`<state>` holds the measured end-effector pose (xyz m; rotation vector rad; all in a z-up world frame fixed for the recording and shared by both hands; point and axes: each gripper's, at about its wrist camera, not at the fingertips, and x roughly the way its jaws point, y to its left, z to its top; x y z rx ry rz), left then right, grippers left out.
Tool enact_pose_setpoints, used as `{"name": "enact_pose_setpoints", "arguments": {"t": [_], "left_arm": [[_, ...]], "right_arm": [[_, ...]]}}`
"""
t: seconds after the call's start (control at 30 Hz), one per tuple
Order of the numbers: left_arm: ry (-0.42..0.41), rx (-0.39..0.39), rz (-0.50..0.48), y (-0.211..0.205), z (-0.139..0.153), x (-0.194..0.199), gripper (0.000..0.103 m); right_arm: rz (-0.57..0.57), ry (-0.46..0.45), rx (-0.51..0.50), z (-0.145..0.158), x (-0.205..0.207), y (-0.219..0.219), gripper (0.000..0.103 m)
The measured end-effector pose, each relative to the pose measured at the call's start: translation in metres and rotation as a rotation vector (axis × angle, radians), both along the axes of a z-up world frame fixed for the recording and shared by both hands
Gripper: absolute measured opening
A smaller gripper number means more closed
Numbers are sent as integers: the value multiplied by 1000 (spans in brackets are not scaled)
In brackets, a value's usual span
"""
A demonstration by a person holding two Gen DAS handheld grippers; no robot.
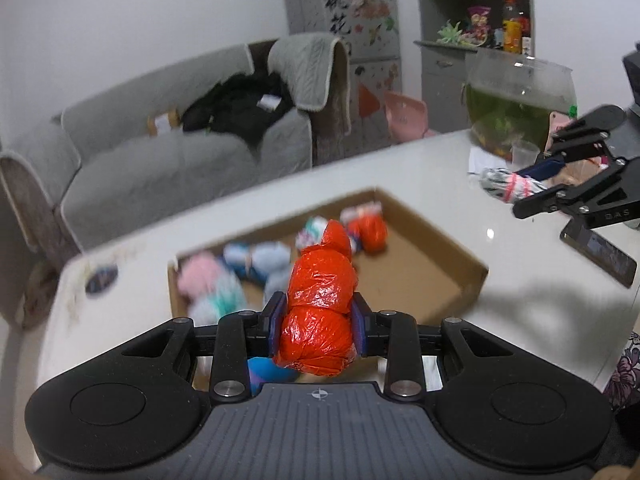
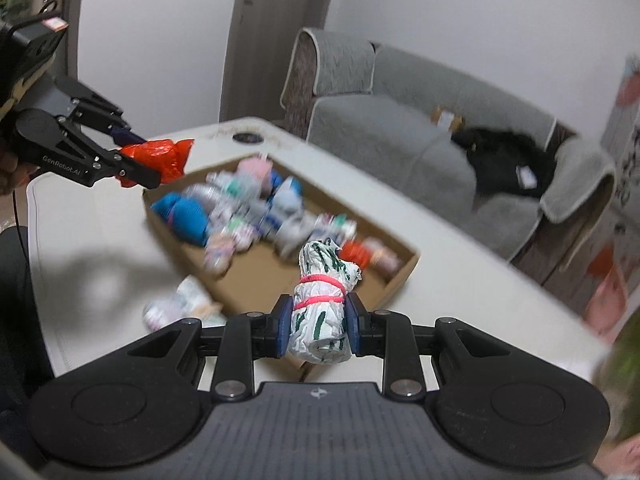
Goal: Organize objects
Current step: 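Carry the orange bag and striped sock into the tray with both grippers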
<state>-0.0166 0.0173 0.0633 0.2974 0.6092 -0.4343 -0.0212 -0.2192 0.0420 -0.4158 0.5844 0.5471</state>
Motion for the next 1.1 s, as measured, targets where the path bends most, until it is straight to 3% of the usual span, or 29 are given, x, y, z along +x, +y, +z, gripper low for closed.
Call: {"name": "enact_pose_setpoints", "arguments": {"t": [0.33, 0.43, 0.53, 0.83, 1.1], "left_arm": [[-14, -36, -101, -57, 47, 57, 40], [-12, -22, -126, -76, 48, 72, 40], [21, 9, -130, -90, 30, 87, 40], [237, 61, -115, -87, -71, 114, 40], [283, 99, -144, -87, -97, 124, 40]], "right_arm": [[81, -67, -70, 22, 55, 10, 25], [87, -72, -88, 19, 69, 15, 25], [75, -50, -98, 9, 85, 14, 25], [104, 84, -99, -38, 109, 19, 25], [172, 177, -142, -71, 117, 42, 25]]}}
